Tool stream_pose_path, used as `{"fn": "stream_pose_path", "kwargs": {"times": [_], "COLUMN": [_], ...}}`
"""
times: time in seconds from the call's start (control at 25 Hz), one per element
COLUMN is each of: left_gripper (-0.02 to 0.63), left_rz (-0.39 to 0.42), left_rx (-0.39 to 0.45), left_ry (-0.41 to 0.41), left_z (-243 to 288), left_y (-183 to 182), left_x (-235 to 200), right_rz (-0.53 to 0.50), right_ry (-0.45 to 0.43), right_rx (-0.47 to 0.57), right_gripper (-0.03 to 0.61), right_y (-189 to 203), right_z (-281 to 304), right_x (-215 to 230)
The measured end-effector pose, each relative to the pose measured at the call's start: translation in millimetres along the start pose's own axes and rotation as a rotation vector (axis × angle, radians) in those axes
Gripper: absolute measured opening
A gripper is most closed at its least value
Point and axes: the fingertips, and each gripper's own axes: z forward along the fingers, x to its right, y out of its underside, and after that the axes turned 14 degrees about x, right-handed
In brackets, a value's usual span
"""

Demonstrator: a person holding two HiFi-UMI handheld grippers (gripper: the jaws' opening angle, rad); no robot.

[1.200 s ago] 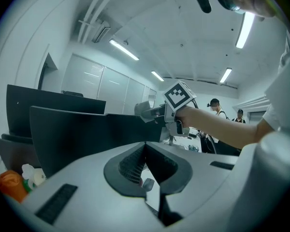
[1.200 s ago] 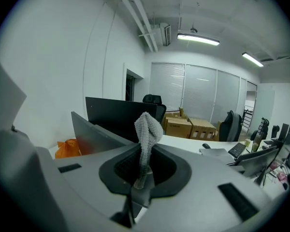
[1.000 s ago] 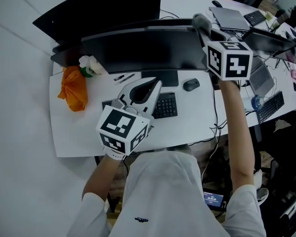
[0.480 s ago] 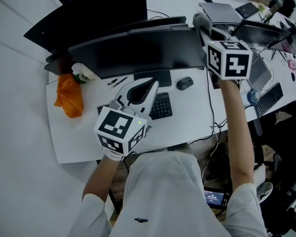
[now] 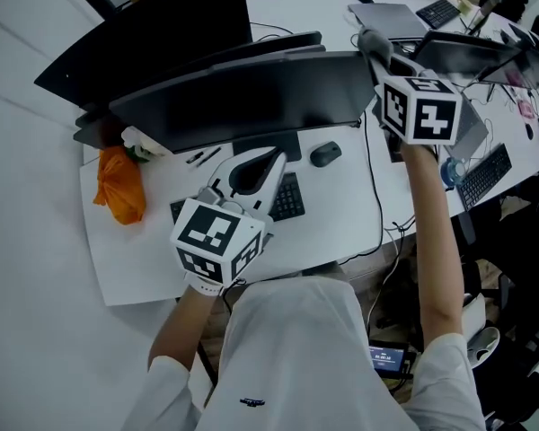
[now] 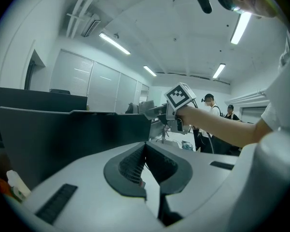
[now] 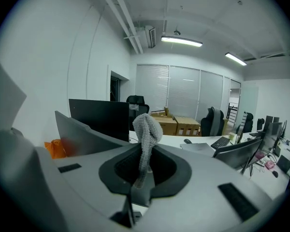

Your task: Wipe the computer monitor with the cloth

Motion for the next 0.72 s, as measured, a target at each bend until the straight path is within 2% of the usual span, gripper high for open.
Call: {"fn": "stream_pose_path", "kwargs": {"times": [0.52, 0.72], "left_gripper": [0.018, 0.018], "left_rz": [0.004, -0.003], "left_rx": [-0.006, -0.015], "left_ry": [0.036, 0.039], "left_z": [26.6, 33.5], "left_y": [-0.3, 2.0], "left_x": [16.7, 19.7], "right_rz": [0.068, 0.105], "right_ry": [0.088, 0.070], "right_rx": [0.013, -0.015], "right_gripper": [0.034, 0.032], "right_y": [16.1, 41.7], "right_z": [-19.3, -20.6], "right_x": [58.4, 65.2]}}
